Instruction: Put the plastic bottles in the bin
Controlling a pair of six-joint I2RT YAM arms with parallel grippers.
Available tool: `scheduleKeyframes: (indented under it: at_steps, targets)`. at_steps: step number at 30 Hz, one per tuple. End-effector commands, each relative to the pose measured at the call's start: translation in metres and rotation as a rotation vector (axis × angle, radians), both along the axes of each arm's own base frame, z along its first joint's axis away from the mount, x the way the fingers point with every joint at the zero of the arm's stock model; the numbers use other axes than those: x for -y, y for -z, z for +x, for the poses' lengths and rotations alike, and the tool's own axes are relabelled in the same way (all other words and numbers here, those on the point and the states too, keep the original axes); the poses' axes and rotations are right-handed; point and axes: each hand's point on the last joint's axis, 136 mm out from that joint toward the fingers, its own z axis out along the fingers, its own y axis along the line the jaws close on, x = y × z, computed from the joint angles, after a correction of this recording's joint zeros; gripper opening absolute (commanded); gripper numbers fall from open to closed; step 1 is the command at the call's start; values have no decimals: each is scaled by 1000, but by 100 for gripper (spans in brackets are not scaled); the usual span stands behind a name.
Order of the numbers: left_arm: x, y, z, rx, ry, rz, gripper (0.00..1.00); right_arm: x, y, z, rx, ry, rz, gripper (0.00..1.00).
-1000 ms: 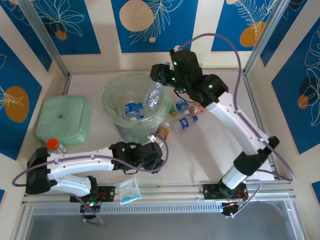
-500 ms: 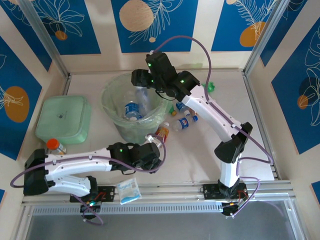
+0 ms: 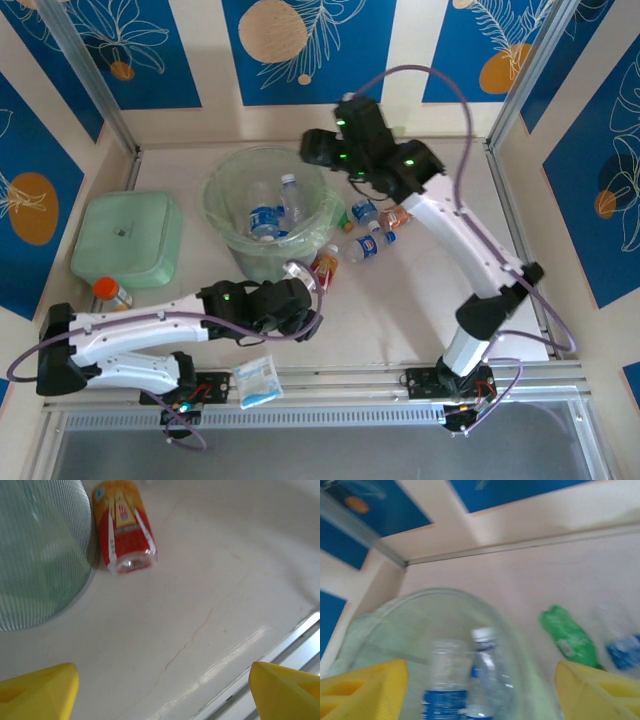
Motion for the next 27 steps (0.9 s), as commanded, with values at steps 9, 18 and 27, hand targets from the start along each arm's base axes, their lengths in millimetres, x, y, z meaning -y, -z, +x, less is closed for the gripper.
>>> scheduleKeyframes:
  at_steps: [9, 18, 27]
  targets:
    - [6, -71, 19, 107, 24, -82, 89, 163, 111, -9, -336, 411, 14, 84]
    - [13, -50, 16, 58, 25, -80, 89, 190, 209, 32, -567, 510, -46, 86]
    - [23, -32, 11, 18, 59, -65, 89, 208, 266, 78, -699, 557, -67, 81]
